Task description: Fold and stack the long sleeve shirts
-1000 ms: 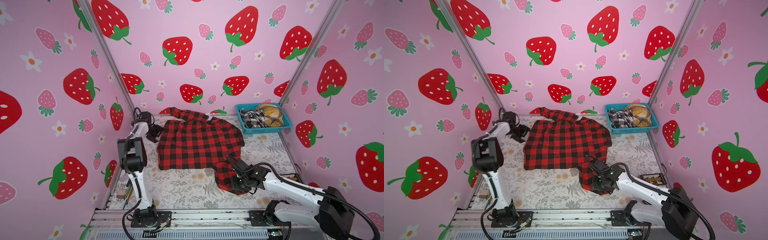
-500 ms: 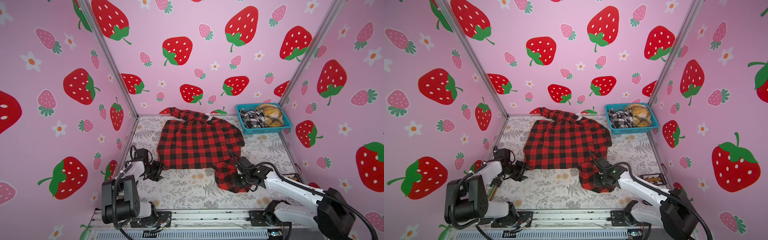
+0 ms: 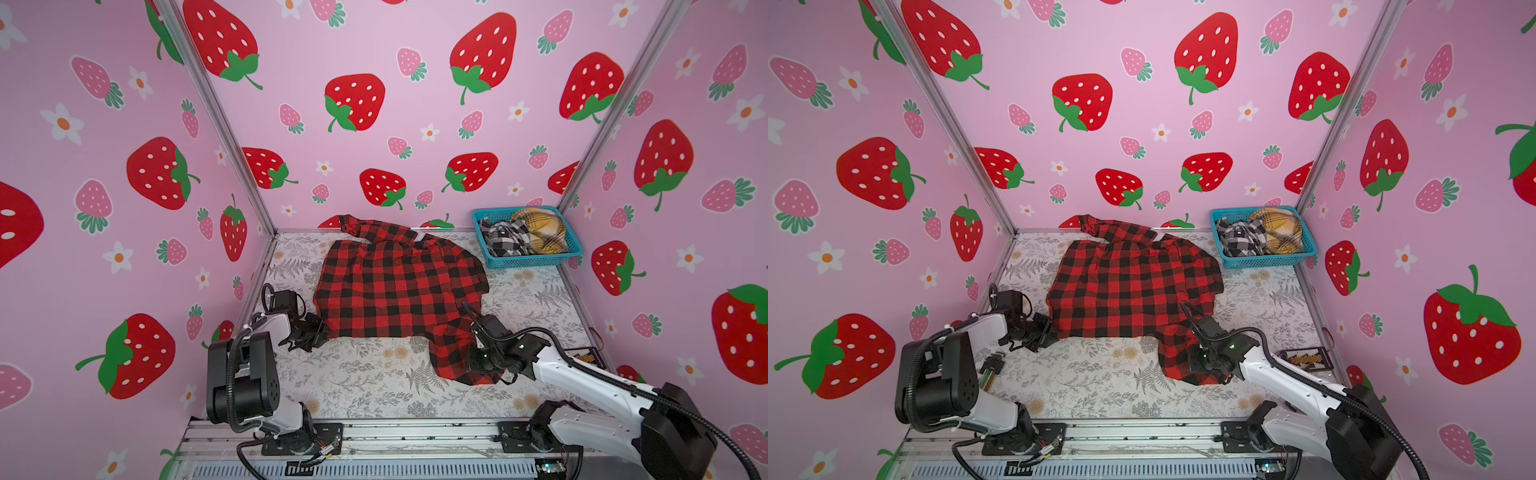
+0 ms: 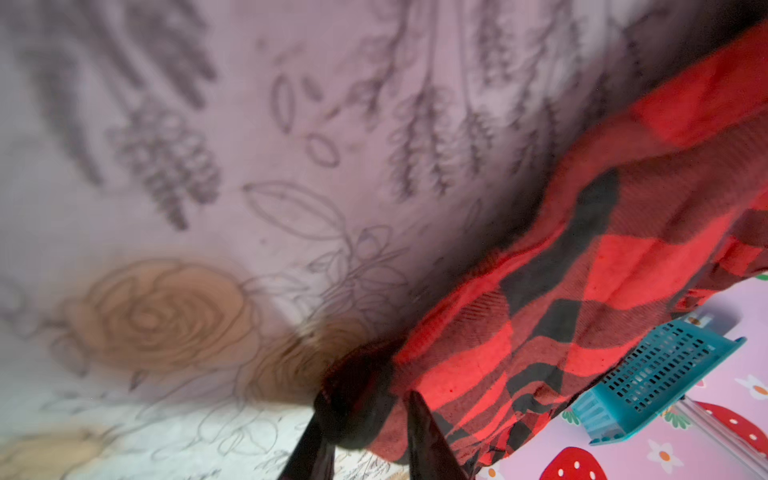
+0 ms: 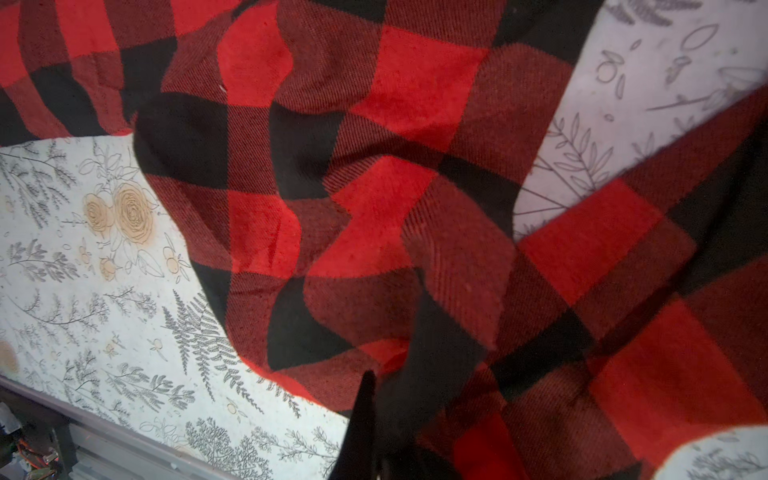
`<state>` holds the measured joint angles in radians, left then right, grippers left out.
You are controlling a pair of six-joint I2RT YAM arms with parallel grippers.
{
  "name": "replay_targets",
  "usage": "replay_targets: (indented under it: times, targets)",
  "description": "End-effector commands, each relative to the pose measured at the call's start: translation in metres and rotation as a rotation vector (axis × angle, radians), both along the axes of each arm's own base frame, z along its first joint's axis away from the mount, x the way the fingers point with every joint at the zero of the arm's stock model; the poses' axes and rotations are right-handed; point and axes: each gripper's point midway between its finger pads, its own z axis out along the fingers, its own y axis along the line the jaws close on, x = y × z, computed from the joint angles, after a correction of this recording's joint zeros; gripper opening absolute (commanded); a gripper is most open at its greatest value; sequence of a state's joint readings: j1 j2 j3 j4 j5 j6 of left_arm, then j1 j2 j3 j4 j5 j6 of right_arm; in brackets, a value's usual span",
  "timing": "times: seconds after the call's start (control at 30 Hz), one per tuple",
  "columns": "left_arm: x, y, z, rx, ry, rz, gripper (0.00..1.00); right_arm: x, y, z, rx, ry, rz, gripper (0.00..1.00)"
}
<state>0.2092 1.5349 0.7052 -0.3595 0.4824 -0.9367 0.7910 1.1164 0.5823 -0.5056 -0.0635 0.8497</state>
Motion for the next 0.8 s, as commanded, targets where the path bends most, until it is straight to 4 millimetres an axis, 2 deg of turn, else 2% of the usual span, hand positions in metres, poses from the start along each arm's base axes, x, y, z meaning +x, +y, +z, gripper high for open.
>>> replay_targets:
  times: [0.0, 0.07, 0.2, 0.33, 0.4, 0.47, 0.6, 0.7, 0.77]
  targets:
    - [0.001, 0.012, -0.009, 0.078, 0.024, 0.005, 0.14, 0.016, 0.003, 0.015, 0.02, -0.058, -0.005, 0.0]
    - [0.0, 0.013, 0.001, 0.095, 0.014, -0.001, 0.0, 0.022, 0.0, 0.024, 0.021, -0.085, -0.006, 0.0]
    - [-0.02, 0.017, 0.032, 0.181, -0.011, -0.036, 0.0, 0.026, -0.006, 0.044, 0.035, -0.126, -0.004, 0.0]
    - [-0.063, 0.019, 0.053, 0.255, -0.021, -0.029, 0.0, 0.012, -0.016, 0.051, 0.057, -0.119, -0.008, 0.0]
    - [-0.086, 0.015, 0.048, 0.255, -0.004, -0.022, 0.0, -0.002, -0.019, 0.047, 0.085, -0.097, 0.002, 0.0]
    - [-0.106, 0.009, 0.034, 0.234, 0.034, -0.016, 0.0, -0.018, -0.026, 0.032, 0.079, -0.042, 0.012, 0.0]
    - [-0.12, -0.01, 0.014, 0.187, 0.082, -0.021, 0.0, -0.043, -0.039, 0.003, 0.064, 0.042, 0.008, 0.0]
    - [-0.128, -0.013, 0.007, 0.17, 0.135, -0.023, 0.0, -0.047, -0.044, -0.002, 0.047, 0.052, -0.004, 0.0]
    - [-0.13, -0.013, 0.009, 0.173, 0.148, -0.029, 0.0, -0.047, -0.041, -0.001, 0.056, 0.059, 0.012, 0.0]
